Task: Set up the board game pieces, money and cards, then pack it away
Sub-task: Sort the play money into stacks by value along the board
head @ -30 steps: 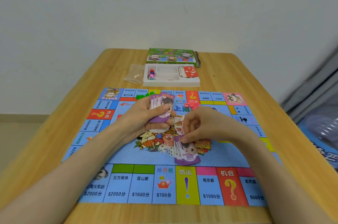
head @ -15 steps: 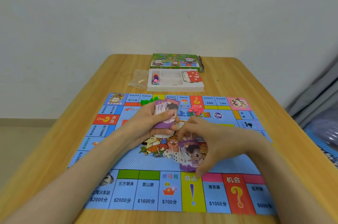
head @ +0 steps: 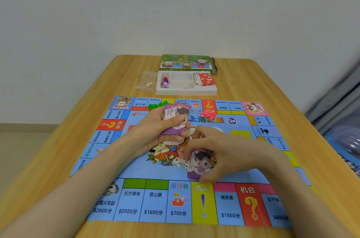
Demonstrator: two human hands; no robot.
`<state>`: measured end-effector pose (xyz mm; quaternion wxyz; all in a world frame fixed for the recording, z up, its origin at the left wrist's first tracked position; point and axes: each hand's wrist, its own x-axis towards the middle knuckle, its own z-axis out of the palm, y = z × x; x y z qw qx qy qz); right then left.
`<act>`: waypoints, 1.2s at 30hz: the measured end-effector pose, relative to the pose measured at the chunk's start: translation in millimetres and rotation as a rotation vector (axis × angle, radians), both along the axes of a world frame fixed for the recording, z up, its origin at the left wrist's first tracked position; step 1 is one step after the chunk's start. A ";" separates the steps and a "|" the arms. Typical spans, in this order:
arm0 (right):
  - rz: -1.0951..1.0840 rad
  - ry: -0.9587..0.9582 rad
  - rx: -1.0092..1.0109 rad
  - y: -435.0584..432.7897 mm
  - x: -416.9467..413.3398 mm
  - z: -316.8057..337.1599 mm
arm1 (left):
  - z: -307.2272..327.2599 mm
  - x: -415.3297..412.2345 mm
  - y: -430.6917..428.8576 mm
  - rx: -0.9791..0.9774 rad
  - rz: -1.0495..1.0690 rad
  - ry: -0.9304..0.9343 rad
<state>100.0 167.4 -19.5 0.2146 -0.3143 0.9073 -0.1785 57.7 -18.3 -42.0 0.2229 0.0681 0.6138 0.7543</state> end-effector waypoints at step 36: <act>-0.560 0.308 -0.795 -10.8 -16.6 -11.5 | 1.3 7.9 4.1 -0.107 -0.108 0.110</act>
